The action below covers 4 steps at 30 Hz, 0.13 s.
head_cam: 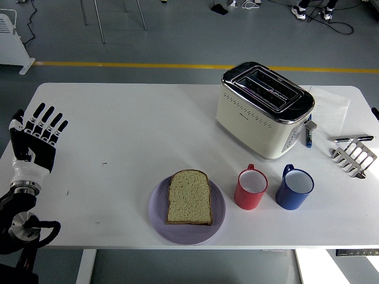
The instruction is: Push plate across desktop,pick up the break from the machine,place the break in the plate
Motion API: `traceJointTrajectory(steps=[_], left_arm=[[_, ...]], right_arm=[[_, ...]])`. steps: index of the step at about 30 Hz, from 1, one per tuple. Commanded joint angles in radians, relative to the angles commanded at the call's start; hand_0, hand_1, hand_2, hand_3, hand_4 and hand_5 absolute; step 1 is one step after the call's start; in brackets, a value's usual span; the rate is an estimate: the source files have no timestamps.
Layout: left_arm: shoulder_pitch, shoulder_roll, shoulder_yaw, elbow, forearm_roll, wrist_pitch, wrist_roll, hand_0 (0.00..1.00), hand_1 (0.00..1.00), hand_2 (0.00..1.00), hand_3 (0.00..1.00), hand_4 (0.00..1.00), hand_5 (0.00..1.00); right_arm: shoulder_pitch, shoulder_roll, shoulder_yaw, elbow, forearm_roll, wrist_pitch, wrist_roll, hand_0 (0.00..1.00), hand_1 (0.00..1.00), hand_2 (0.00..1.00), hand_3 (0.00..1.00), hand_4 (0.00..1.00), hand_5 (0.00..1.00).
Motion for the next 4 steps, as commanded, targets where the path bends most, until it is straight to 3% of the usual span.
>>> traceJointTrajectory(steps=[4], left_arm=[[0.000, 0.000, 0.001, 0.000, 0.002, -0.001, -0.001, 0.757, 0.782, 0.827, 0.791, 0.593, 0.998]], right_arm=[[0.000, 0.000, -0.003, 0.002, -0.004, -0.005, -0.007, 0.823, 0.765, 0.761, 0.743, 0.497, 0.507]])
